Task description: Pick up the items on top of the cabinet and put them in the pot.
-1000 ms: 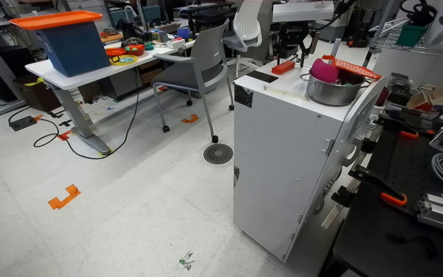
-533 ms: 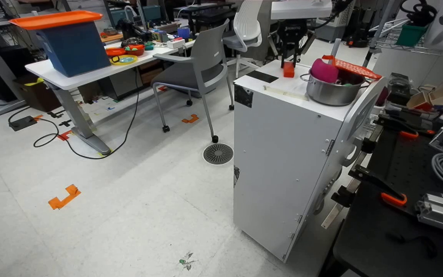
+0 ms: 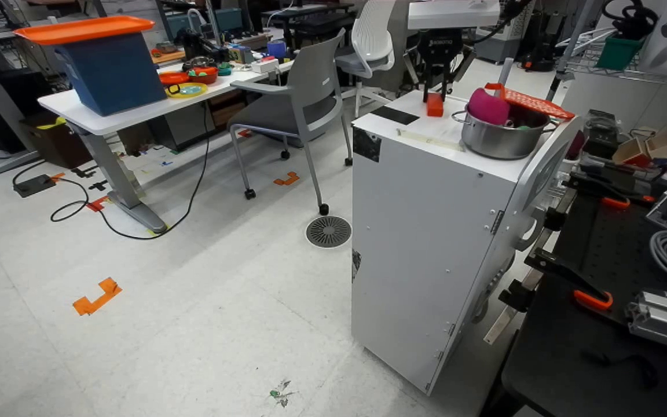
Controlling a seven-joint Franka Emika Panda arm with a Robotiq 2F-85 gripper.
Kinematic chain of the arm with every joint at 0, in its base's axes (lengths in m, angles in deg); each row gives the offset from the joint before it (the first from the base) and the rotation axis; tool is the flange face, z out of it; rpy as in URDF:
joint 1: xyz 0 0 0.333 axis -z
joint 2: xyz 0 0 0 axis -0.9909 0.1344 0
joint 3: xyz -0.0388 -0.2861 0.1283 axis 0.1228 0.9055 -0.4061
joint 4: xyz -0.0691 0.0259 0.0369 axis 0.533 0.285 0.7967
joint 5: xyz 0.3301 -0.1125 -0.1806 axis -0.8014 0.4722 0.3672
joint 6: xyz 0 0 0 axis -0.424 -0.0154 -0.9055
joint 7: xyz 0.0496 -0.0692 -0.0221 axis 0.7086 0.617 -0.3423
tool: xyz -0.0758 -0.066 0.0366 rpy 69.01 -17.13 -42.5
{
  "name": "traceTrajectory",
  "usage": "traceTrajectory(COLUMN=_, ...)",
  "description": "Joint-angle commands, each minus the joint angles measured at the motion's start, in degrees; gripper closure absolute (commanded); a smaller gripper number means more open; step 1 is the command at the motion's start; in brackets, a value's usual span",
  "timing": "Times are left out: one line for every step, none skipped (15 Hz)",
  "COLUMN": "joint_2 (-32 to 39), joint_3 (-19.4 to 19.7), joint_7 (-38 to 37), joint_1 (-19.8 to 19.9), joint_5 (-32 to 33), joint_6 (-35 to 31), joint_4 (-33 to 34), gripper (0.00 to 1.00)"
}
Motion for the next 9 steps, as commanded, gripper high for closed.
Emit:
traceTrajectory(joint_2=-3.05, joint_3=0.21, joint_7=2.05, joint_1=-0.42, joint_5=0.22, joint_6=0.84, joint_4=-2.26, gripper=0.92)
traceTrajectory(joint_2=-4.07, joint_3=0.12, joint_7=3.14, joint_1=-0.34, joint_5=0.41, joint_6=1.10, joint_4=-3.08, gripper=0.92)
traceTrajectory(joint_2=-5.22, joint_3=0.05, joint_7=4.44, joint_1=-0.28, joint_5=0.66, joint_6=1.40, joint_4=-3.96, gripper=0.92)
traceTrajectory(joint_2=-6.68, joint_3=-0.19, joint_7=6.42, joint_1=-0.10, joint_5=0.75, joint_6=1.87, joint_4=-4.97, gripper=0.92)
traceTrajectory(joint_2=-8.04, joint_3=-0.32, joint_7=8.11, joint_1=-0.05, joint_5=0.78, joint_6=2.16, joint_4=-5.97, gripper=0.92)
traceTrajectory(joint_2=-9.76, joint_3=-0.64, joint_7=10.56, joint_1=0.13, joint_5=0.67, joint_6=2.87, joint_4=-7.09, gripper=0.92)
traceTrajectory(joint_2=-11.23, joint_3=-0.88, joint_7=13.02, joint_1=0.29, joint_5=0.66, joint_6=3.58, joint_4=-8.05, gripper=0.92)
traceTrajectory(joint_2=-13.07, joint_3=-1.20, joint_7=15.88, joint_1=0.50, joint_5=0.53, joint_6=4.11, joint_4=-9.36, gripper=0.92)
traceTrajectory(joint_2=-14.64, joint_3=-1.32, joint_7=18.29, joint_1=0.52, joint_5=0.66, joint_6=4.35, joint_4=-10.53, gripper=0.92)
